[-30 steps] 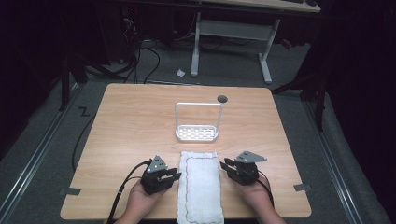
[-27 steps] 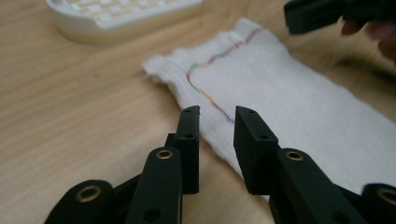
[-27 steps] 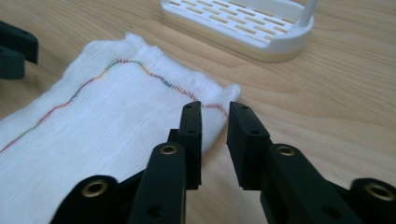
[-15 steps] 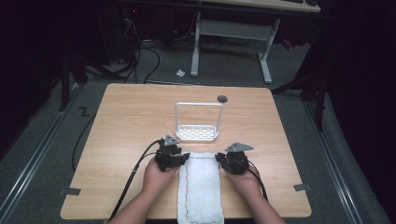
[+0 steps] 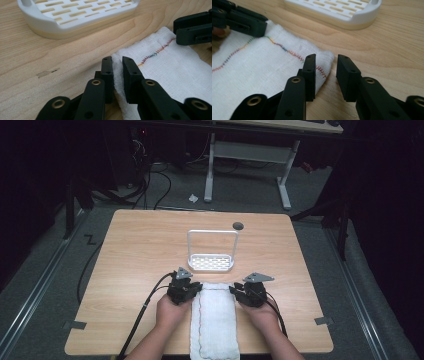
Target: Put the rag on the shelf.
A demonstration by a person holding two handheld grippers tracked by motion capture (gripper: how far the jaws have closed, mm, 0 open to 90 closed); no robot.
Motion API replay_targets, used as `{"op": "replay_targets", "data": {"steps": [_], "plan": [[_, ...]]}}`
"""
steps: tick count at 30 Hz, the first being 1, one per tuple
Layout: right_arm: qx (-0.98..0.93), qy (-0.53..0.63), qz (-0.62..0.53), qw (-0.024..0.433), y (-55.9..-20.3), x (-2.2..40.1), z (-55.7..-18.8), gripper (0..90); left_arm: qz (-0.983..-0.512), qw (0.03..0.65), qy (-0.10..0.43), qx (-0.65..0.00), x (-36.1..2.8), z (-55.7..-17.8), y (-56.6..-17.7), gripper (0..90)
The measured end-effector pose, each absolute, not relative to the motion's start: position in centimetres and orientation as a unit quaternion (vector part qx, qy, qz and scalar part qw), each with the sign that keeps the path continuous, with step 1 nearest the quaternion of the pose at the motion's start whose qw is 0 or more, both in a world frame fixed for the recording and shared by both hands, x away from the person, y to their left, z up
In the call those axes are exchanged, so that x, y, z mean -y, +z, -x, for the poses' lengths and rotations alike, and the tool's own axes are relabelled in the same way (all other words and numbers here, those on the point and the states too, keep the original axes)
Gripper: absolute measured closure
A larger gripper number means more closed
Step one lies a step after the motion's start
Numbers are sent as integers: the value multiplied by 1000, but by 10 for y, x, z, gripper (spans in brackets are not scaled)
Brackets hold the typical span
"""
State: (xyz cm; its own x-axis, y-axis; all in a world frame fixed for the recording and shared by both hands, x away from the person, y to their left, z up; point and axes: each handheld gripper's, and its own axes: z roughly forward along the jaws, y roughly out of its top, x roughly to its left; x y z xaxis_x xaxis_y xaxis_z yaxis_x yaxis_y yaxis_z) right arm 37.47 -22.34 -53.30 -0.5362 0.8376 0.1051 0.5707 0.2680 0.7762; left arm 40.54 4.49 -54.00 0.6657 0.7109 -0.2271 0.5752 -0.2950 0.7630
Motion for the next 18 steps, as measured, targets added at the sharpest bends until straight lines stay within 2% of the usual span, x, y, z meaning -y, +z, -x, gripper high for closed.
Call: {"op": "replay_targets", "data": {"steps": [2,4,8,10,11,18], "plan": [[-776,405,-456,163,-532,223,-375,632,-802,436,82,-400,-44,-405,-540,805],[-778,403,-458,154,-535,217,-379,521,-804,432,92,-397,-42,-403,-539,804],[-779,394,-463,151,-537,212,-381,513,-802,435,85,-400,-44,-404,-540,804],[-784,390,-457,154,-537,209,-379,549,-800,436,80,-403,-45,-404,-540,804],[-792,385,-445,163,-537,205,-376,611,-800,437,79,-403,-45,-404,-540,804],[-795,396,-437,141,-537,205,-375,777,-799,437,76,-405,-46,-403,-540,803]]}}
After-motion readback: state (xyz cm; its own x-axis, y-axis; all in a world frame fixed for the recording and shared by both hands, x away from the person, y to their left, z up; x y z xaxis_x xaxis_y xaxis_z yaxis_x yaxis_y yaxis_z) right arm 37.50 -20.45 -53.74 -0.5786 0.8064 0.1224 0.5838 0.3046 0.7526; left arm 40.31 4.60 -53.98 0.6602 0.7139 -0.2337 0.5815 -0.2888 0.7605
